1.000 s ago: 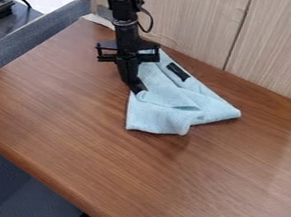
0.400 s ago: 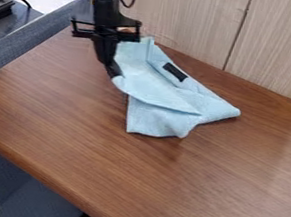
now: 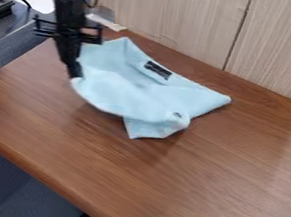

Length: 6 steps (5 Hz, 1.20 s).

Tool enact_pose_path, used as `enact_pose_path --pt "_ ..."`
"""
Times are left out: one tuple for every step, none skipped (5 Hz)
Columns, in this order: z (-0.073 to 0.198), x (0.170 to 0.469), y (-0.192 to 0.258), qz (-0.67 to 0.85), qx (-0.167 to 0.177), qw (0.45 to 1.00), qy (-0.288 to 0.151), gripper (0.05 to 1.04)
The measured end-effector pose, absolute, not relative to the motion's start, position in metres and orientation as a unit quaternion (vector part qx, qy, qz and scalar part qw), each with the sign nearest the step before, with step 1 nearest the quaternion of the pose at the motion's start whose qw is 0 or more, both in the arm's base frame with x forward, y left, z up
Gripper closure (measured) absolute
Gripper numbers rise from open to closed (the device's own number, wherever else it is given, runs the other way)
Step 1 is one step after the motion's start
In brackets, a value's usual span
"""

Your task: Unfold the cloth into the left to right

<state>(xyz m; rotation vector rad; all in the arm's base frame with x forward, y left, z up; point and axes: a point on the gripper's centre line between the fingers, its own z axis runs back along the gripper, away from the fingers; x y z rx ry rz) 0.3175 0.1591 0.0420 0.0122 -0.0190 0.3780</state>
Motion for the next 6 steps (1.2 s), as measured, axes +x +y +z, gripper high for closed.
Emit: enact_pose_path --pt "0.037 0.301 0.185 0.162 0.021 0.987 -0.006 1.029" --pt "0.033 0.292 0.201 0.141 0.035 0.989 -0.009 1.029" --pt "0.02 0.283 0.206 0.114 0.048 0.992 0.004 1.029" --pt "0.004 0.273 0.208 0.086 0.065 0.994 0.02 1.006" --pt "-0.001 0.27 0.208 0.082 0.064 0.994 0.029 0.859" --pt "-0.001 0.268 0.209 0.088 0.066 0.993 0.036 0.6"
